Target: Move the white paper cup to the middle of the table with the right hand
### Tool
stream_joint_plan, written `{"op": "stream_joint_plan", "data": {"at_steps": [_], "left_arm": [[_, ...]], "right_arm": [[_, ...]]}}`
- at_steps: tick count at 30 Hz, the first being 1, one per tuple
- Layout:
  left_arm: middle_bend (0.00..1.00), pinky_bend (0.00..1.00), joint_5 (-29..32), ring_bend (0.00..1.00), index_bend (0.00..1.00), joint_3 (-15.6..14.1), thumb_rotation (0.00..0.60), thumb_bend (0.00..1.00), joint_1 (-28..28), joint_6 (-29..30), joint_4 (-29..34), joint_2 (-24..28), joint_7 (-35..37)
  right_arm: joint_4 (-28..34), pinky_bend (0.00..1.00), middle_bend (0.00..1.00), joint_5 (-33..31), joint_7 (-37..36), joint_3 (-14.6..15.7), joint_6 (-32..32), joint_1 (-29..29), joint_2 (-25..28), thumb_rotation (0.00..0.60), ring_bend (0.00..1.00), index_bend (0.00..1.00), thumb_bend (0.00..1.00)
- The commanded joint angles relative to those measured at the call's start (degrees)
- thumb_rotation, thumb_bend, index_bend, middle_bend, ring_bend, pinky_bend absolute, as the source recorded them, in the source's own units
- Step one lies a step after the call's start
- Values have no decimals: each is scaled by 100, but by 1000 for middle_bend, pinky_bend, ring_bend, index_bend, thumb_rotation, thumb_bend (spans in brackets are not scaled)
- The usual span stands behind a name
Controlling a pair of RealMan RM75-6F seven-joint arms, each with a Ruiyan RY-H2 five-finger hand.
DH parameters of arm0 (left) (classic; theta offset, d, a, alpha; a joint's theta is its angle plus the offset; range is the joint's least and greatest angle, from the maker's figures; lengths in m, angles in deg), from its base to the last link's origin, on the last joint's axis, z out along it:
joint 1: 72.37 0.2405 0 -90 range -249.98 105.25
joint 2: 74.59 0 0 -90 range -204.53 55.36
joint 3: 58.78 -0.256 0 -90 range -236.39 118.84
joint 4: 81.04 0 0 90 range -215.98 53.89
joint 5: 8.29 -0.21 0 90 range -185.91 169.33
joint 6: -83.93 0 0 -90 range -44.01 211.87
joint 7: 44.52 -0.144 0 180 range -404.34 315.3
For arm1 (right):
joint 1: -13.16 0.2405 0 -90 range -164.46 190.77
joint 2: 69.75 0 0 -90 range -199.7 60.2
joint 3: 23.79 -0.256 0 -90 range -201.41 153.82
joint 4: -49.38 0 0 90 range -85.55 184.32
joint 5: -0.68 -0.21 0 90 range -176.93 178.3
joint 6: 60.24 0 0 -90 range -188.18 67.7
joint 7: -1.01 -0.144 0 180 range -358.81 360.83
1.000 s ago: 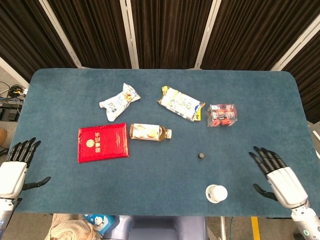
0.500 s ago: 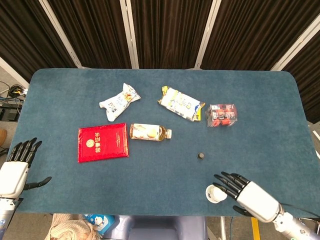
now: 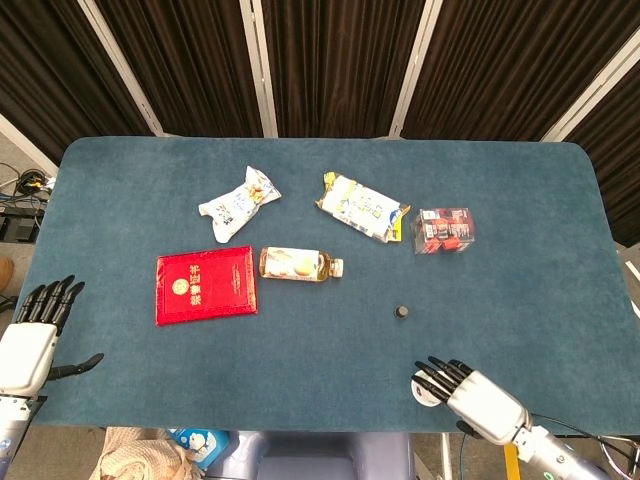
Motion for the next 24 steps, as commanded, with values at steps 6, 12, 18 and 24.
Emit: {"op": "stream_joint_plan", "data": {"at_steps": [6,12,18,24], "left_arm": [[0,0,12,0,0,-2,600,0,-3,-15,9,6,7],[0,0,7,0,0,-7,600,0,-2,-15,20,8,6],[0,0,10,0,0,-6,600,0,-4,-17,23,7,4],[0,0,11,0,0,-6,600,0,-5,-18,25,8,7]], "right_arm": [[-36,390,78,-314,195,-22,-107,-3,-218,600,164,119,278],[-176,559,294,-356,127,-15,77,-17,-346,600,368,402,368],[-154,600,357,-378,101,25,124,24,-345,600,432,467,383],[-39,600,358,-423,115,-13,188,89,-328,600,432,467,383]]}}
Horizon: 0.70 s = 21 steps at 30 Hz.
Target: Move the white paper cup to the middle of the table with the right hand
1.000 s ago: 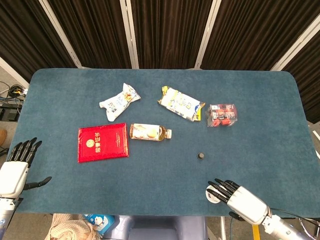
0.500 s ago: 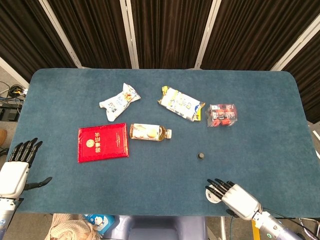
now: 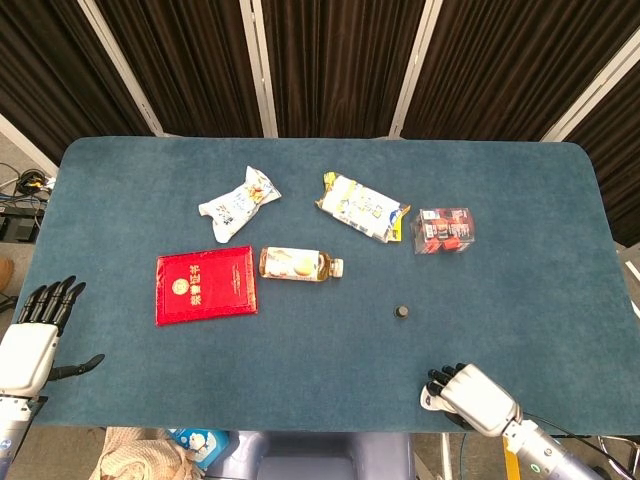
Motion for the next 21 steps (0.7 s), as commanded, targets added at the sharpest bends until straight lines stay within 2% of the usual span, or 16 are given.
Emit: {"op": "stream_joint_plan", "data": {"at_steps": [1,7,13,21], "left_arm": [[0,0,-1,0,0,-1,600,0,0,0,-1,0,-1],[0,0,10,0,0,4,600,0,-5,-10,3,-1,3],[0,0,19,0,0,8,600,0,-11,-20,12,6,14],[0,0,35,0,0,18,600,0,-16,-29,21,35,109]], "right_arm": [[51,600,358,-29,15,-40,30,34,9,600,432,467,383],[333,600,357,-279,194,-358,57,166,49,600,432,467,383],[633,600,357,-825,634,-808,-216,377,-57,600,432,467,384],[477,600,358,-1517,1143,-1234,-621,653,-506,600,432,467,383]]}}
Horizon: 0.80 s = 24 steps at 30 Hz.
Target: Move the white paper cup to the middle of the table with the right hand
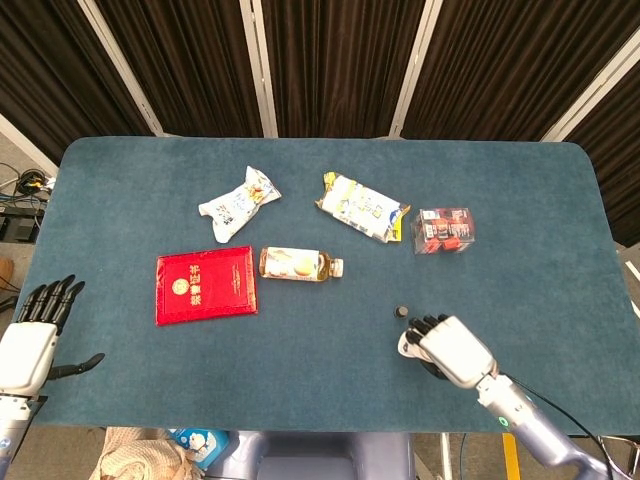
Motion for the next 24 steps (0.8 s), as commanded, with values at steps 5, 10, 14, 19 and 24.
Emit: {"op": "stream_joint_plan", "data": {"at_steps": [5,10,14,19,24], "left_arm": [[0,0,24,0,0,7,600,0,-11,-29,8,22,77],[0,0,29,0,0,9,600,0,-14,-35,22,39,129],[0,0,28,0,0,6,600,0,-16,-41,31,50,158],[0,0,38,0,0,9,600,0,-19,-50,36,57,176],[0,0,26,0,0,2,600,0,-17,-44,40,58,172]], "right_arm": [[-299,600,358,-574,449,-353,-238,241,-489,600,432,467,383],[-467,600,358,-793,648,-478,-224,337,-741,600,432,467,384],[-588,600,357,-947,743,-512,-258,401,-871,600,432,467,383],[-715,563,354,-1117,829,-511,-276,439,-1014,600,419,404,383],[-705,398,173,-1469,1273,-483,-359,431,-1084,600,226,12,383]]}}
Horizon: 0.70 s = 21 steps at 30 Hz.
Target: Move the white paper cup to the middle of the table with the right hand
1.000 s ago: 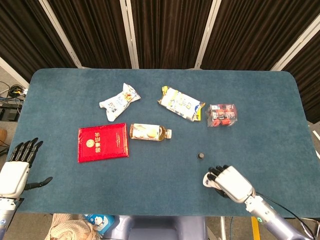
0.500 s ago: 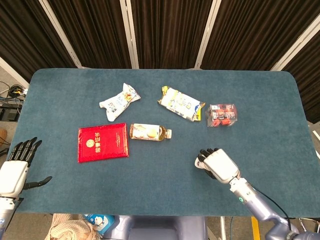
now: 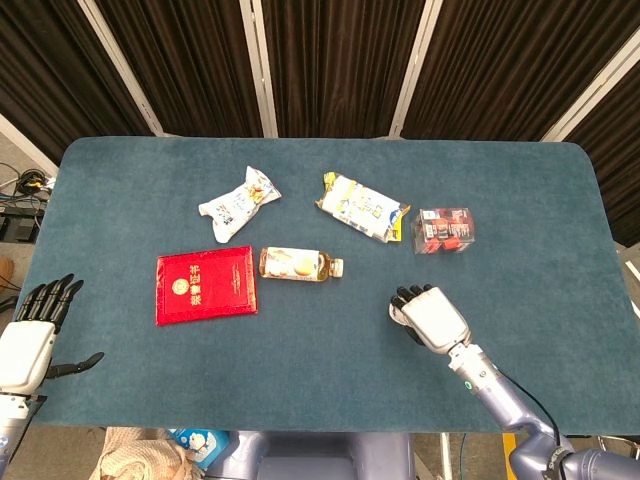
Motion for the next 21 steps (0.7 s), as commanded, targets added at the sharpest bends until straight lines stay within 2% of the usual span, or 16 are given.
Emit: {"op": "stream_joint_plan", "data": {"at_steps": [1,6,10,16,21], "left_arm": [[0,0,-7,0,0,-5,600,0,3,5,4,-1,-6],[0,0,-24,0,0,-9,600,0,18,40,9,-3,-24],[0,0,-38,0,0,-14,600,0,29,62,3,-2,-27],[0,0,-80,0,0,-27,600,0,36,88,-6,-17,-53],[0,0,-90,0,0,-13,600,0,30,104,-43,-44,-104]], "right_arm": [[69,380,134,-325,426,7,-52,-19,-54,600,192,0,384],[314,348,49,-671,902,1,154,-130,-69,600,127,0,380],[611,327,13,-709,967,104,457,-341,194,600,92,0,379],[1054,279,0,-311,356,478,1219,-940,1082,600,56,0,379],[1045,227,0,144,-527,770,2033,-1504,1684,600,42,0,379]]}}
